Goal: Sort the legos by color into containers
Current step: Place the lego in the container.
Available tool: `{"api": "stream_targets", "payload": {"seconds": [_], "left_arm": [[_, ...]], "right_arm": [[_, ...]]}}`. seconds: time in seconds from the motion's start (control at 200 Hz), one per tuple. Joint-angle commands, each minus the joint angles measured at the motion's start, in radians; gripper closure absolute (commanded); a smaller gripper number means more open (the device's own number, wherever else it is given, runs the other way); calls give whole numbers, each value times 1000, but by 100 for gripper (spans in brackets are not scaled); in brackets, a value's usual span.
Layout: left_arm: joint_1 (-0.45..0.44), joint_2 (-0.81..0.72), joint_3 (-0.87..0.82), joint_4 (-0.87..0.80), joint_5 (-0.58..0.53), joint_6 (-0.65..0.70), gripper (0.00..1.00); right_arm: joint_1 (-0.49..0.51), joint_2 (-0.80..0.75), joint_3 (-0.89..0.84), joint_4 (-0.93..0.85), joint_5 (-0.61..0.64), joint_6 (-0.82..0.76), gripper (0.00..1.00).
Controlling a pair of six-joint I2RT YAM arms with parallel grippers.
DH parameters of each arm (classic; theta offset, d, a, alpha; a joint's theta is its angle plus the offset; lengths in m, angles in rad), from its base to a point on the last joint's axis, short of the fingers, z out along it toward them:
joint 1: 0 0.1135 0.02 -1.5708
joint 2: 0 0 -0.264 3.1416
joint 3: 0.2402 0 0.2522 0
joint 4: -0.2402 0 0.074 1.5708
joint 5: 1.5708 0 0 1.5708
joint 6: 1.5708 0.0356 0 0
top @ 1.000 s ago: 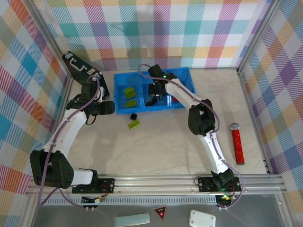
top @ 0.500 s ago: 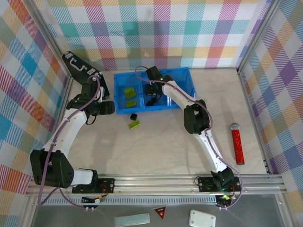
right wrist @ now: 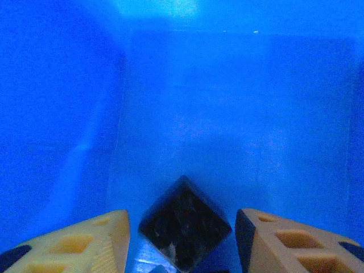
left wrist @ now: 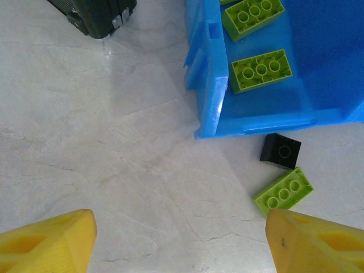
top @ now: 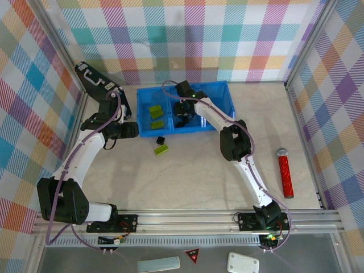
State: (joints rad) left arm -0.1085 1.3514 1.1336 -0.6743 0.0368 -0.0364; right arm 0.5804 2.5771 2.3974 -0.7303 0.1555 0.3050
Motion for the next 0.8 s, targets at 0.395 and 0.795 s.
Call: {"api": "stream_targets", "payload": {"seconds": [0.395, 0.795], "left_arm": [[-4, -5, 32, -49, 55, -77, 22], [-117, 63, 116, -108, 12, -201, 24]], "right_arm": [[-2, -326, -227, -44, -23, 16, 45], [-2, -629, -617, 19, -12, 52, 45]]}}
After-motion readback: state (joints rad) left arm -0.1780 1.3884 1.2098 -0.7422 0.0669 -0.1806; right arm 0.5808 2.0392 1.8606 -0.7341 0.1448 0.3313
